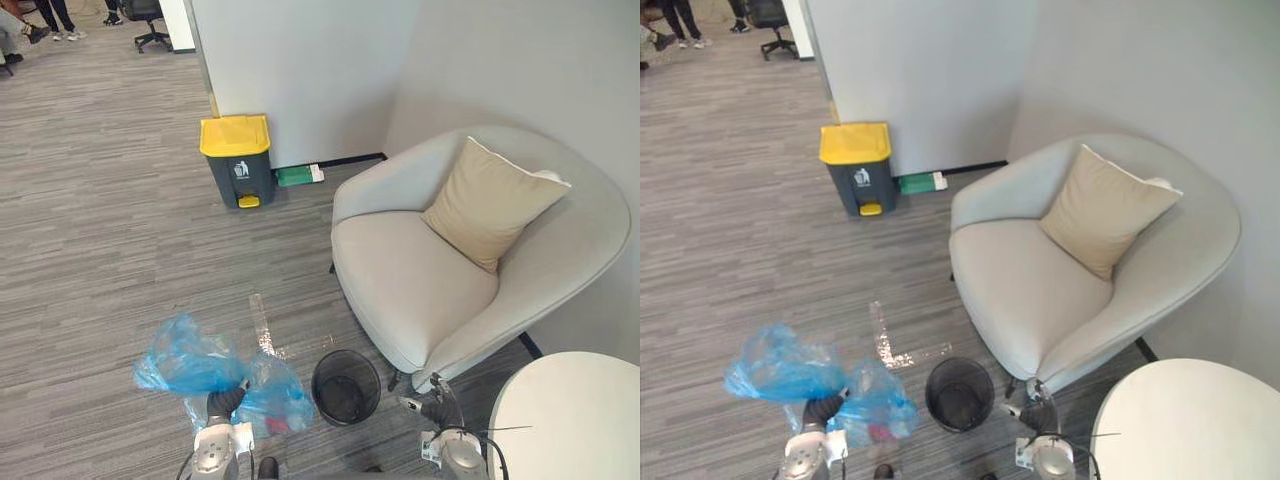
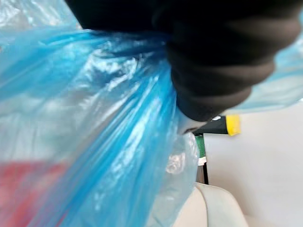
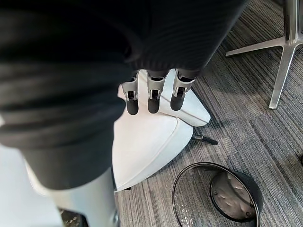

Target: Gather rubbish on tea table into small bin, then transfer packed bag to large trash can.

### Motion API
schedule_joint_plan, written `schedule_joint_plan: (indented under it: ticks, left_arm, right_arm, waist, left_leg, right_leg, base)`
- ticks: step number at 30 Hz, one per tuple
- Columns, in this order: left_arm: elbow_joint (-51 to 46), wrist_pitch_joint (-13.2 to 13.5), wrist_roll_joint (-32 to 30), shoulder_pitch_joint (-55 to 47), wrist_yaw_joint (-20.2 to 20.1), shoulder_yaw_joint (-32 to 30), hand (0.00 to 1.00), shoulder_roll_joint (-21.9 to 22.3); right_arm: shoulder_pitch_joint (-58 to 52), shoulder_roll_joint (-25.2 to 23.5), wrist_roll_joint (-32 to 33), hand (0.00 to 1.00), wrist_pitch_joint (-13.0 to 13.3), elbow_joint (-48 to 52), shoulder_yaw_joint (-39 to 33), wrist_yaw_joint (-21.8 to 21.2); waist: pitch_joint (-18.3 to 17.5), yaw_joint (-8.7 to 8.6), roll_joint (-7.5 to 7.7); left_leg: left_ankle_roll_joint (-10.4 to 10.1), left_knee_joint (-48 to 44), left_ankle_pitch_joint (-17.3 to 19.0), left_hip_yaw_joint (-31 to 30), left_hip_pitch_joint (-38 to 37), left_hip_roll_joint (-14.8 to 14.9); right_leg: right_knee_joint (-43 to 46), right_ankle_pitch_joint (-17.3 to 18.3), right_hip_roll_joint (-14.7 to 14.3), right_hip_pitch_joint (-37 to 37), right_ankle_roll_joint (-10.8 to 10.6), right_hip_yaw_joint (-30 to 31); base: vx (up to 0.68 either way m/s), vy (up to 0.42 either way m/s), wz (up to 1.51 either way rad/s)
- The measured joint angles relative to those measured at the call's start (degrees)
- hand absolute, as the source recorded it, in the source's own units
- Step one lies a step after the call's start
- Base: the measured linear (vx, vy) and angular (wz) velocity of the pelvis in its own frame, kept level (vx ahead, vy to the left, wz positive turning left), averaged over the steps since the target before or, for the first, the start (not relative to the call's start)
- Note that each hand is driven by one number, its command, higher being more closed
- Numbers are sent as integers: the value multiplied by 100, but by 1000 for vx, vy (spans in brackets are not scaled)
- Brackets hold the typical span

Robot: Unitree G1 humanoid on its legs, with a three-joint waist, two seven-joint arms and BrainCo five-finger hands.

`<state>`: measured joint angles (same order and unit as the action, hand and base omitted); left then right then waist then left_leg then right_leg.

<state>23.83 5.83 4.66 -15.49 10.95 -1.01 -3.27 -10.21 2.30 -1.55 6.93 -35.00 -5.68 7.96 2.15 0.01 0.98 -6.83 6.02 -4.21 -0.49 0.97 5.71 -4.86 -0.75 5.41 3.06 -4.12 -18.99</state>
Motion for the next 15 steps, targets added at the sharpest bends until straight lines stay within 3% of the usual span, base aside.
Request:
schedule_joint_plan:
  ticks: [5, 6, 7, 8, 9, 11, 12, 13, 15]
  left_arm:
    - [-14, 4, 6, 132, 1, 27, 100, -1]
    - [-60, 4, 9, 147, 0, 48, 100, -4]
    - [-159, 4, 11, 164, 2, 98, 100, -6]
    - [-260, 5, 11, 199, 4, 211, 100, -6]
    - [-316, 11, 9, 176, 4, 262, 100, 1]
    - [-327, 13, 9, 181, 1, 371, 100, 15]
    - [-328, 16, 9, 222, 1, 397, 100, 19]
    - [-330, 56, 45, 298, 3, 455, 100, 3]
    - [-329, 146, 143, 426, 3, 529, 100, -84]
  right_arm:
    - [175, 83, 44, 0, 1, -177, -86, 114]
    - [265, 110, 44, 0, -18, -252, -91, 140]
    - [370, 117, 43, 0, -24, -255, -97, 188]
    - [447, 134, 41, 0, -26, -251, -116, 220]
    - [504, 127, 36, 0, -25, -246, -118, 225]
    - [770, 126, 25, 0, -23, -188, -118, 252]
    - [814, 134, 22, 0, -23, -188, -122, 276]
    - [862, 163, -8, 0, -37, -199, -190, 320]
    - [890, 34, -19, 0, -60, -196, -217, 331]
  waist:
    - [239, 7, -37]
    - [247, 14, -27]
    - [274, 15, 21]
    - [285, 16, 44]
    - [295, 47, 50]
    - [320, -1, 27]
    - [297, -28, -14]
    - [285, -61, -12]
    - [284, -75, 82]
  left_leg:
    - [85, -395, -65, -348, 704, -148]
    - [202, -457, -151, -301, 898, -214]
    - [480, -453, -364, -164, 1034, -337]
    - [643, -305, -555, 87, 1019, -419]
    - [682, -256, -435, 347, 952, -414]
    - [772, -676, 187, 1887, 774, -76]
    - [682, -736, 150, 2199, 757, -2]
    - [576, -775, 65, 2322, 720, -90]
    - [578, -743, 66, 2149, 703, -264]
  right_leg:
    - [593, 323, 197, -412, -24, -573]
    - [798, 410, 289, -559, -26, -727]
    - [982, 511, 445, -645, 6, -925]
    - [1053, 539, 637, -630, 32, -1083]
    - [1061, 540, 711, -596, 34, -1167]
    - [1327, 541, 897, -498, 25, -1338]
    - [1448, 551, 975, -489, 11, -1397]
    - [1592, 575, 1088, -473, -31, -1459]
    - [1412, 514, 1171, -318, -134, -1515]
  base:
    - [-14, 1, 65]
    - [15, 57, 91]
    - [5, 122, 112]
    - [-2, 145, 90]
    - [29, 154, 55]
    - [107, 116, 32]
    - [93, 130, 48]
    - [31, 151, 49]
    - [15, 157, 43]
